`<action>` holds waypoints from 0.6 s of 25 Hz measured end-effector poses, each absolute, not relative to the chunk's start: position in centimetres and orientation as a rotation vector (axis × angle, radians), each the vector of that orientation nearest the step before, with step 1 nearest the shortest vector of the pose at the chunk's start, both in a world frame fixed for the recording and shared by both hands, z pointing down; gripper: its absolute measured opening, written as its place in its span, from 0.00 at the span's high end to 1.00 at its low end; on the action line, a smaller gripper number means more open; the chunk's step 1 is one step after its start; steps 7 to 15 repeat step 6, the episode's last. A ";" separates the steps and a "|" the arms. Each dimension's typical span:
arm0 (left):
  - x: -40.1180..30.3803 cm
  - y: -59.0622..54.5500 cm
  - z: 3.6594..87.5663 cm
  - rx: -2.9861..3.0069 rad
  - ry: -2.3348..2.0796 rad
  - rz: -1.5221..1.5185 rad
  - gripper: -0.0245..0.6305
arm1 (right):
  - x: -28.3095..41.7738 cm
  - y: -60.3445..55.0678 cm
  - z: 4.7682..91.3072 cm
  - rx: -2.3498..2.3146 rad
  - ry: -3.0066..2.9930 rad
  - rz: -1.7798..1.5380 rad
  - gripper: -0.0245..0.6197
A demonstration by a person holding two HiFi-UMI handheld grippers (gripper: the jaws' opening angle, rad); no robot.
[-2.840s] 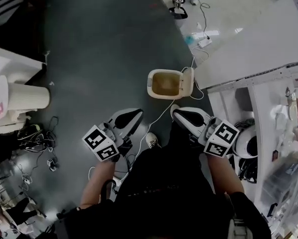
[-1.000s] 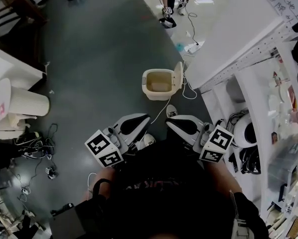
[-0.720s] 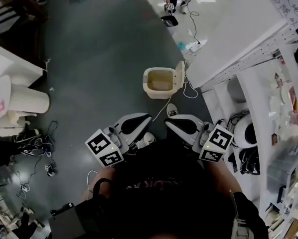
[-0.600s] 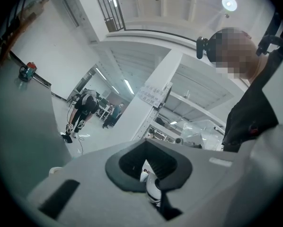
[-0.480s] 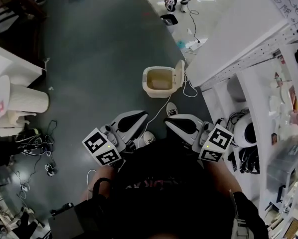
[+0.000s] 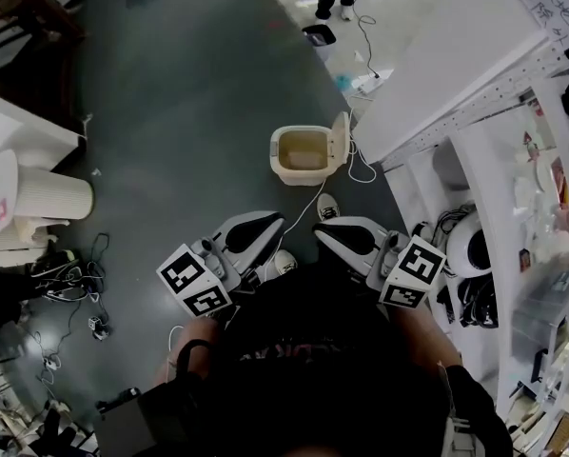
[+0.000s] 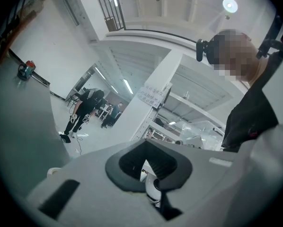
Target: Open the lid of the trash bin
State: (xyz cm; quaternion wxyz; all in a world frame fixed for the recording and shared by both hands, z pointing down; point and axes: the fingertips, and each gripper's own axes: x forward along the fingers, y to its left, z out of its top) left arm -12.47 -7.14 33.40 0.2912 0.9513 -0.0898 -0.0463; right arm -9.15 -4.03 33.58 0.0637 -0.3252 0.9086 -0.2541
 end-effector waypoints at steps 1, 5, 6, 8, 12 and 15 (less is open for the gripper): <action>-12.5 -7.2 33.3 2.537 -0.239 -0.127 0.96 | -9.1 -4.0 33.6 -0.983 2.743 -0.768 0.95; -12.5 -7.5 32.9 2.536 -0.238 -0.139 0.96 | -9.1 -4.0 33.5 -0.985 2.741 -0.770 0.95; -12.4 -7.5 32.9 2.536 -0.237 -0.140 0.96 | -9.1 -4.0 33.5 -0.985 2.740 -0.770 0.95; -12.4 -7.5 32.9 2.536 -0.237 -0.140 0.96 | -9.1 -4.0 33.5 -0.985 2.740 -0.770 0.95; -12.4 -7.5 32.9 2.536 -0.237 -0.140 0.96 | -9.1 -4.0 33.5 -0.985 2.740 -0.770 0.95; -12.4 -7.5 32.9 2.536 -0.237 -0.140 0.96 | -9.1 -4.0 33.5 -0.985 2.740 -0.770 0.95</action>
